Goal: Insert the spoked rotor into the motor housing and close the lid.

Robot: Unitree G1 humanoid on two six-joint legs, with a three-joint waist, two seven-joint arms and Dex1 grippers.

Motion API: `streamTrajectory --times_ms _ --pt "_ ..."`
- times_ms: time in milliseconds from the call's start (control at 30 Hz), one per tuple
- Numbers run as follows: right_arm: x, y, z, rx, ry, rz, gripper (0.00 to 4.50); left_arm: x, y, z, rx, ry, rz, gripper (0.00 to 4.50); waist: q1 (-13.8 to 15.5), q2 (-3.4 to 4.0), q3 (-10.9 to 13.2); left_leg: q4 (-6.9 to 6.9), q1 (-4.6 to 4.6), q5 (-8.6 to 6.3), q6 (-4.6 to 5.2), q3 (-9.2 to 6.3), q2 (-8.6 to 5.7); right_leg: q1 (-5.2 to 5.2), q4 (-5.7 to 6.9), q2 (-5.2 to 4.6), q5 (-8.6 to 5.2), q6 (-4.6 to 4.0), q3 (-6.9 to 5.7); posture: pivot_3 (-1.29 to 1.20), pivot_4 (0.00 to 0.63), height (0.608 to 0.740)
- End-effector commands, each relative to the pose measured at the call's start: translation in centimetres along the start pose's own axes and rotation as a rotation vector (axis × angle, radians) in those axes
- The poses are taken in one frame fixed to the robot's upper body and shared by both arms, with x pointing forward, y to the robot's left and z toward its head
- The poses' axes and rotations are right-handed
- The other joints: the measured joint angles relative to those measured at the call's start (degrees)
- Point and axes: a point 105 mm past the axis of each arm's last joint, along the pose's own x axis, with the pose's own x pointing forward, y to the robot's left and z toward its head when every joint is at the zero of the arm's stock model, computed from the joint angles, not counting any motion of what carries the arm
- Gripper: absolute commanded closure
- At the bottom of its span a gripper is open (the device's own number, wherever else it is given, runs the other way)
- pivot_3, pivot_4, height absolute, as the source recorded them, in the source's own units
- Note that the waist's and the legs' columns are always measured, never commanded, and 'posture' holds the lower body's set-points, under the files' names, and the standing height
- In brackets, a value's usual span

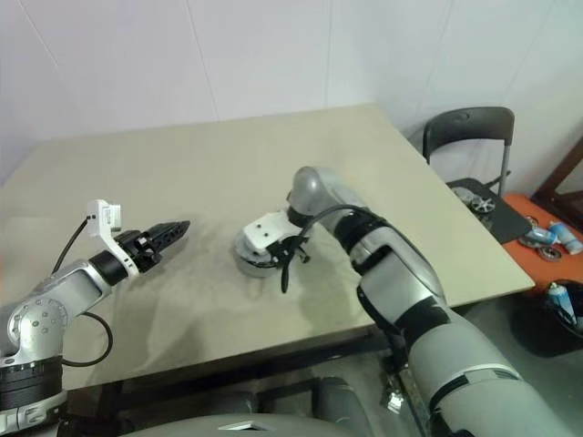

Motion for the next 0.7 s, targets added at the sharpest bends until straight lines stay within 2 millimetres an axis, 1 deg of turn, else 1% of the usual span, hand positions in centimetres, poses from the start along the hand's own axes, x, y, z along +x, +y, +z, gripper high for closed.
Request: streamTrajectory --times_ms 33,133,233,300,400,467,567,633,667,700 --pt "-1.7 0.4 -0.2 0.021 -0.004 -0.047 4.44 0.9 -0.6 0.8 0.023 -0.02 -0.042 2.18 0.07 -0.01 0.0 0.0 0.0 0.0 -0.01 0.01 0.0 0.0 0.0 0.0 0.0 0.0 0.0 0.0 0.0 0.74" --pt "-1.4 1.6 -0.7 0.056 -0.001 -0.038 4.44 1.8 -0.9 0.9 0.024 -0.012 -0.067 2.18 0.16 -0.01 -0.01 0.02 -0.01 0.0 0.0 0.02 -0.01 0.01 -0.02 -0.02 0.0 0.01 0.0 0.0 0.0 0.74" --pt "-0.8 2.3 -0.5 0.073 -0.004 -0.024 4.44 2.2 -1.0 1.0 0.027 -0.006 -0.081 2.18 0.12 -0.02 -0.01 0.01 -0.03 0.0 0.0 0.03 -0.02 0.0 -0.05 -0.03 0.0 0.02 0.01 0.0 0.0 0.74" --pt "-0.3 2.2 -0.1 0.083 -0.011 -0.025 4.44 2.5 -1.1 0.9 0.028 -0.002 -0.088 2.18 0.08 -0.03 -0.01 0.0 -0.04 0.0 0.0 0.04 -0.01 -0.01 -0.05 -0.03 0.0 0.02 0.01 0.0 0.0 0.74" --pt "0.6 1.3 0.4 0.118 -0.028 -0.07 4.44 2.7 -1.4 1.0 0.03 0.0 -0.099 2.18 -0.01 -0.05 -0.03 0.0 -0.02 0.0 0.0 0.05 0.0 -0.01 -0.04 -0.03 0.0 0.02 0.01 0.0 0.0 0.74" --pt "1.1 0.7 0.1 0.144 -0.018 -0.097 4.44 2.8 -1.5 1.0 0.031 0.001 -0.103 2.18 -0.18 -0.18 -0.11 0.0 0.02 0.0 0.0 0.06 0.02 0.0 -0.02 0.0 0.0 0.02 0.01 0.0 0.0 0.74" --pt "1.5 0.7 -1.1 0.14 0.038 -0.087 4.44 2.6 -1.4 1.0 0.03 -0.001 -0.098 2.18 -0.48 -0.29 -0.19 0.03 0.26 0.01 -0.02 0.17 0.27 0.21 -0.02 0.23 -0.03 0.1 0.04 0.0 0.0 0.74" --pt "1.5 0.2 -1.0 0.17 0.021 -0.095 3.74 2.4 -1.4 0.9 0.028 -0.003 -0.096 2.18 -0.74 -0.27 -0.17 0.06 0.48 0.03 -0.05 0.18 0.42 0.47 -0.04 0.39 -0.02 0.03 0.04 0.0 0.0 0.74" --pt "1.4 -0.1 -0.8 0.196 0.003 -0.099 3.51 2.3 -1.4 0.9 0.026 -0.003 -0.095 2.18 -0.95 -0.24 -0.15 0.06 0.71 0.02 -0.06 0.17 0.49 0.7 -0.05 0.47 -0.09 -0.09 0.04 0.0 0.0 0.74" --pt "1.3 -0.2 -0.6 0.219 -0.011 -0.093 3.17 2.3 -1.4 0.8 0.025 -0.002 -0.094 2.18 -1.14 -0.24 -0.15 0.01 1.04 0.02 -0.06 0.17 0.55 1.01 -0.05 0.52 -0.15 -0.18 0.03 0.0 0.0 0.74"
